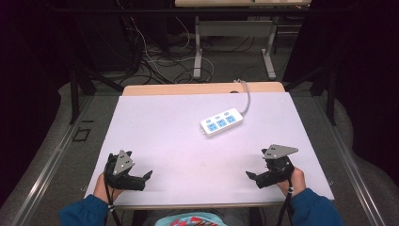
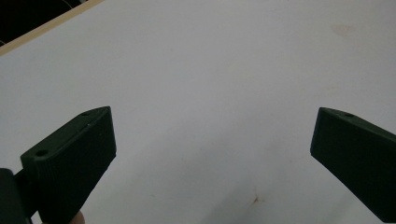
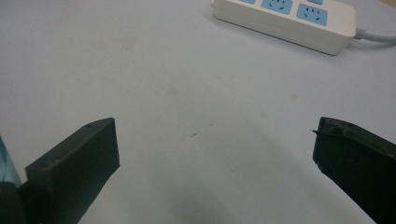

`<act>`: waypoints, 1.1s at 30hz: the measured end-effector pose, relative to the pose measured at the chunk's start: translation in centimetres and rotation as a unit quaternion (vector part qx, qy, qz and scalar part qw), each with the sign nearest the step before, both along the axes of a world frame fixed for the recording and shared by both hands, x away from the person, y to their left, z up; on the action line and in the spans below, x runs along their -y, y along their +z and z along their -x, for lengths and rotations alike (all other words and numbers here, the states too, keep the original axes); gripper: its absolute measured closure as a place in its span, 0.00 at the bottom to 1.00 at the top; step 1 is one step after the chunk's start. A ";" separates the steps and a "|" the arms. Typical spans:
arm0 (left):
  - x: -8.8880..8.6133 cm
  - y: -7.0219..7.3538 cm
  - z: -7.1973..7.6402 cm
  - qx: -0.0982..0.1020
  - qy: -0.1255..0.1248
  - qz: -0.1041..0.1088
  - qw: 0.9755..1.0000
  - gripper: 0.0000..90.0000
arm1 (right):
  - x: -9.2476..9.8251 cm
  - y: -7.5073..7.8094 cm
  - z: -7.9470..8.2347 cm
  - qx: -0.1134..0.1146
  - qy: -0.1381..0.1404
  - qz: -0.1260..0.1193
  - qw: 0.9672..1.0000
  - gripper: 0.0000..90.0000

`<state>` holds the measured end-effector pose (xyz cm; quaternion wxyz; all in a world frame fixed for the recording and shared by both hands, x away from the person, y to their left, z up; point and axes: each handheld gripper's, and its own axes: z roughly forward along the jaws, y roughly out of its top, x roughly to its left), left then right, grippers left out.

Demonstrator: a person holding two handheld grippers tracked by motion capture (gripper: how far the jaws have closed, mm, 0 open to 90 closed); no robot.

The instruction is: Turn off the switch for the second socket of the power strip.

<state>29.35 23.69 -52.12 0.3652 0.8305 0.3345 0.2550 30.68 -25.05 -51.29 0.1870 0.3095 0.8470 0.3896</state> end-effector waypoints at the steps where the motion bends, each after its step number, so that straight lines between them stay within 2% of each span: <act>1: 0.0 0.0 0.0 0.001 -0.001 -0.002 1.000 0.00 | 0.0 0.0 0.0 0.005 0.001 0.002 1.000 0.00; 4: 0.0 0.0 0.0 0.001 -0.002 -0.003 1.000 0.00 | 0.0 0.1 0.1 -0.003 0.003 0.002 1.000 0.00; 27: 0.1 0.0 0.0 -0.002 -0.006 -0.008 1.000 0.00 | -0.3 0.0 -0.4 0.005 0.001 0.005 1.000 0.00; 32: 0.1 0.0 0.0 0.001 -0.007 -0.016 1.000 0.00 | -0.5 0.1 -0.9 0.007 0.004 0.009 1.000 0.00; 33: 0.1 0.0 0.0 -0.003 -0.008 -0.012 1.000 0.00 | -0.5 0.1 -0.9 0.007 0.002 0.007 1.000 0.00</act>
